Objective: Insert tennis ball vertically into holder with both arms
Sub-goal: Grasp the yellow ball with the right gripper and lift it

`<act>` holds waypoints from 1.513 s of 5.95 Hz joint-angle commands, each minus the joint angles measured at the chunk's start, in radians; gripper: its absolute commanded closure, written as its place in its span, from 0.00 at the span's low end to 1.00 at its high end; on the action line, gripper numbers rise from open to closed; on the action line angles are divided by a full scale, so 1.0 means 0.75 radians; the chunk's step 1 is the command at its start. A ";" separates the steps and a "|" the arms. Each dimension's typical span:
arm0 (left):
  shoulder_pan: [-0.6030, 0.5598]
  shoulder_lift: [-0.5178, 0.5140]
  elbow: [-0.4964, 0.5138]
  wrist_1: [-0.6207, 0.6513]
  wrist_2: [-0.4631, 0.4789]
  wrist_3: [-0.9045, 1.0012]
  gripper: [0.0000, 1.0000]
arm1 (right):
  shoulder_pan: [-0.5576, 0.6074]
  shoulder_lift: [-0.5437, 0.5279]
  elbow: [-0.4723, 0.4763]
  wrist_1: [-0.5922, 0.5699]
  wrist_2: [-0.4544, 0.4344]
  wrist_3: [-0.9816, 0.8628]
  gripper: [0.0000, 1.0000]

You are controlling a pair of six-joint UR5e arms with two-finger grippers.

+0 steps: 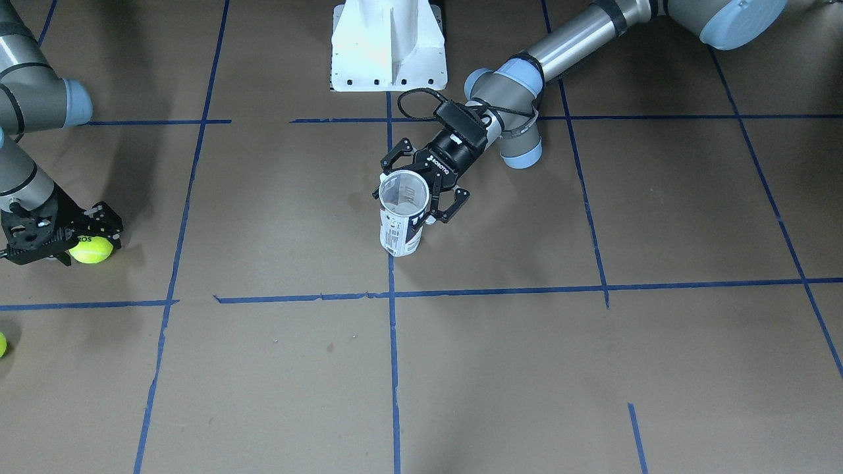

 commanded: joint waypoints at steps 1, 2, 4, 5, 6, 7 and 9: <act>0.000 0.000 0.000 0.000 0.002 0.000 0.13 | 0.001 -0.007 0.086 -0.001 0.001 0.001 0.78; 0.000 0.000 0.000 0.000 0.002 0.000 0.13 | 0.003 -0.009 0.204 -0.036 0.007 0.020 0.81; -0.002 0.000 0.000 -0.002 0.000 0.000 0.13 | 0.005 0.094 0.567 -0.526 0.014 0.077 0.83; 0.000 0.000 0.000 -0.002 0.000 0.000 0.13 | 0.005 0.229 0.689 -0.776 0.018 0.154 0.83; 0.000 0.000 -0.002 -0.002 -0.002 0.000 0.13 | -0.015 0.427 0.700 -0.957 0.030 0.307 0.83; 0.000 0.000 -0.002 0.000 -0.004 0.002 0.13 | -0.074 0.587 0.692 -1.037 0.022 0.495 0.86; 0.000 -0.002 -0.004 0.000 -0.006 0.002 0.13 | -0.167 0.883 0.589 -1.125 -0.029 0.721 0.89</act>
